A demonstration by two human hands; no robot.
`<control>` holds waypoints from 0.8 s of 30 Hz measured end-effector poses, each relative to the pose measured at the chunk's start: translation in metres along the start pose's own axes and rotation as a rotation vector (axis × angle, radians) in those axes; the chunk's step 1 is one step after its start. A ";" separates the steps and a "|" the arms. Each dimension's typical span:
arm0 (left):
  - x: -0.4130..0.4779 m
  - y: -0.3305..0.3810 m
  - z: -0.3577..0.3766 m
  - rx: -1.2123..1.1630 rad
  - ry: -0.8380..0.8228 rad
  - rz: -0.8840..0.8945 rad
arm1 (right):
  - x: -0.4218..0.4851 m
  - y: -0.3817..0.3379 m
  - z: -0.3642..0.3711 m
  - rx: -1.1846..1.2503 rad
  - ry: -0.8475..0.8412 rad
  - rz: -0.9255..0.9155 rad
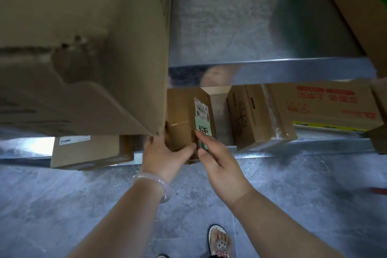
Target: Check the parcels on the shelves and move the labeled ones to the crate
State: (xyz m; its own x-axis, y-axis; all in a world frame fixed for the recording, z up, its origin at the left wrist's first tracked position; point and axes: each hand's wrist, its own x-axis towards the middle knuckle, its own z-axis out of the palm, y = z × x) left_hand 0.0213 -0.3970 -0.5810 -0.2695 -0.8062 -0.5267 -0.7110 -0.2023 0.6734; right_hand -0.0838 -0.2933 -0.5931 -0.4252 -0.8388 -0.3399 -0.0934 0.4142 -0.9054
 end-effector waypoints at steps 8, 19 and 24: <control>-0.027 -0.015 -0.027 -0.385 -0.187 0.043 | -0.001 -0.011 -0.026 -0.128 0.193 0.122; -0.129 -0.035 -0.055 -0.264 -0.189 0.090 | -0.116 -0.056 -0.016 -0.020 0.118 0.171; -0.188 -0.056 -0.089 -0.158 -0.178 0.168 | -0.170 -0.076 0.011 -0.190 0.020 0.166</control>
State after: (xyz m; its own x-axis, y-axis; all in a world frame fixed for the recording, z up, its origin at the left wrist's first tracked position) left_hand 0.1696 -0.2838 -0.4736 -0.4947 -0.7280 -0.4747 -0.5406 -0.1700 0.8239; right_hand 0.0054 -0.1860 -0.4694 -0.4665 -0.7476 -0.4727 -0.1877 0.6059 -0.7731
